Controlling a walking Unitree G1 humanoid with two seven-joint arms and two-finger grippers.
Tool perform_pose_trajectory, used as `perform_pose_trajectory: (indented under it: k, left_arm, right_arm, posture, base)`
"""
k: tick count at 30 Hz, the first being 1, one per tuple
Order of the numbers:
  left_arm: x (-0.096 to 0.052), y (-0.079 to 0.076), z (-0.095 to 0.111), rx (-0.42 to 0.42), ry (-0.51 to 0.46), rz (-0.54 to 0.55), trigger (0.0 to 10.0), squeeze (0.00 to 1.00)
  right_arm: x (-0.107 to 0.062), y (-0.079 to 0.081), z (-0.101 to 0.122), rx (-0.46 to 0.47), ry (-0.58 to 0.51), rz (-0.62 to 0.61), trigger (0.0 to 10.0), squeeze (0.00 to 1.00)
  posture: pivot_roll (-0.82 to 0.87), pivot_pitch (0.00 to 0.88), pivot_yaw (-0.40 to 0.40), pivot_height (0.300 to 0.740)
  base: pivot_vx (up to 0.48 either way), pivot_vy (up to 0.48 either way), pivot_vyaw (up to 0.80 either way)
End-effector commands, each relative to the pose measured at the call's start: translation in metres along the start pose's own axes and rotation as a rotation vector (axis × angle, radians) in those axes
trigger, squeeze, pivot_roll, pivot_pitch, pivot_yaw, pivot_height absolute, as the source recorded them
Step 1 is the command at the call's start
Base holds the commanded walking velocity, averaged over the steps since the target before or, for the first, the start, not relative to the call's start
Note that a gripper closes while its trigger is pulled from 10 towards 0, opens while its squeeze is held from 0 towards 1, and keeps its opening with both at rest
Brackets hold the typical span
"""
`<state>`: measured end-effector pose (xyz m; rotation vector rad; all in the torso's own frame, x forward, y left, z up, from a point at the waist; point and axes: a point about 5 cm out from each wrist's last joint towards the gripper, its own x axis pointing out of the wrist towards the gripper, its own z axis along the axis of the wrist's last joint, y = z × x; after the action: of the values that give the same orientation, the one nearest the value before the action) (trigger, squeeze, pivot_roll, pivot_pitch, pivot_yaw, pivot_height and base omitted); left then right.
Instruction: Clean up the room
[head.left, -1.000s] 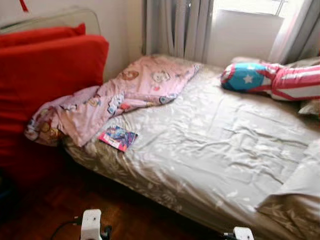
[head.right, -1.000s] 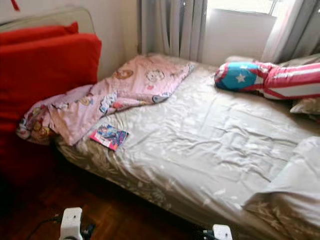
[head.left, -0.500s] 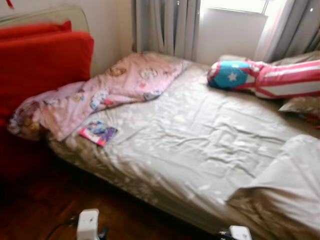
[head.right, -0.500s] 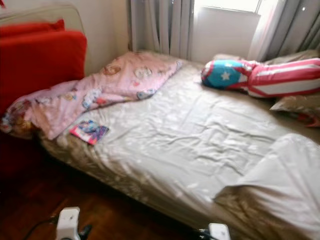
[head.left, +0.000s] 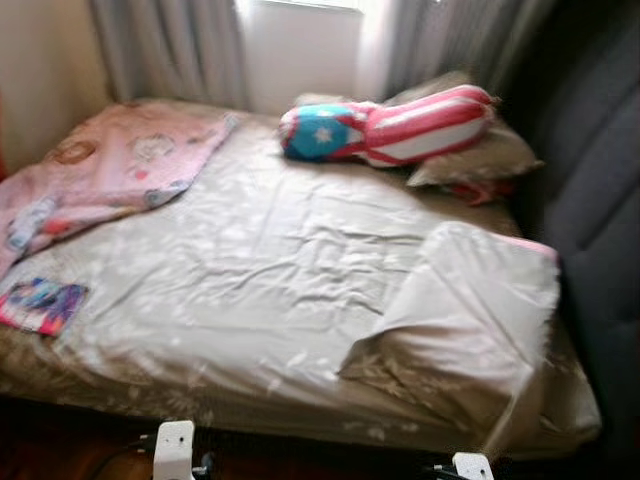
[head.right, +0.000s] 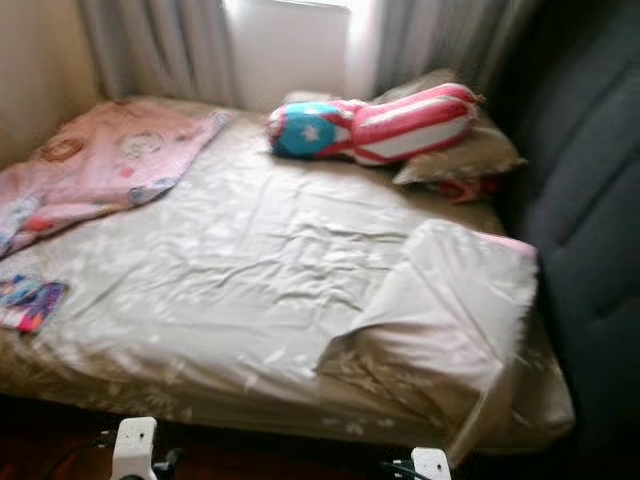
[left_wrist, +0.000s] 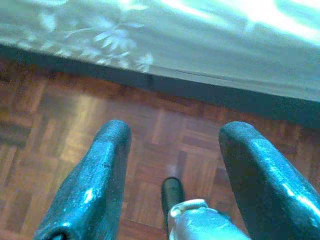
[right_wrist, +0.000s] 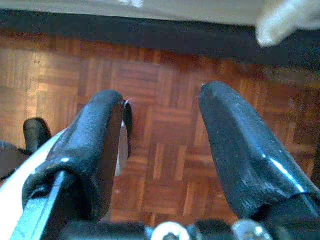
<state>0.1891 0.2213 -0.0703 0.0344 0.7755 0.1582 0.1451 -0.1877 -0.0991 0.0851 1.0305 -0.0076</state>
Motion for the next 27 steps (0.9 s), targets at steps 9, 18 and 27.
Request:
perform_pose_trajectory:
  k: [9, 18, 27]
  left_arm:
    - [-0.0008, 0.0006, -0.0036, 0.006, 0.016, 0.003, 10.0, 0.00]
    - [-0.0006, 0.0006, -0.0031, 0.011, 0.017, 0.001, 10.0, 0.00]
    - [-0.0006, 0.0000, -0.0028, -0.003, 0.013, -0.001, 10.0, 0.00]
  right_arm:
    - [0.0001, -0.0018, 0.0023, -0.001, -0.004, -0.007, 10.0, 0.00]
    - [0.0002, -0.0019, 0.0033, 0.004, -0.014, -0.009, 10.0, 0.00]
    - [0.0002, -0.0021, 0.0039, 0.005, -0.019, -0.009, 10.0, 0.00]
  posture:
    - [0.06, 0.000, -0.066, 0.740]
    - [0.06, 0.000, -0.067, 0.740]
    - [0.06, 0.000, -0.068, 0.740]
  base:
    - [0.000, -0.213, -0.70]
    - [0.000, 0.000, -0.38]
    - [0.000, 0.000, 0.00]
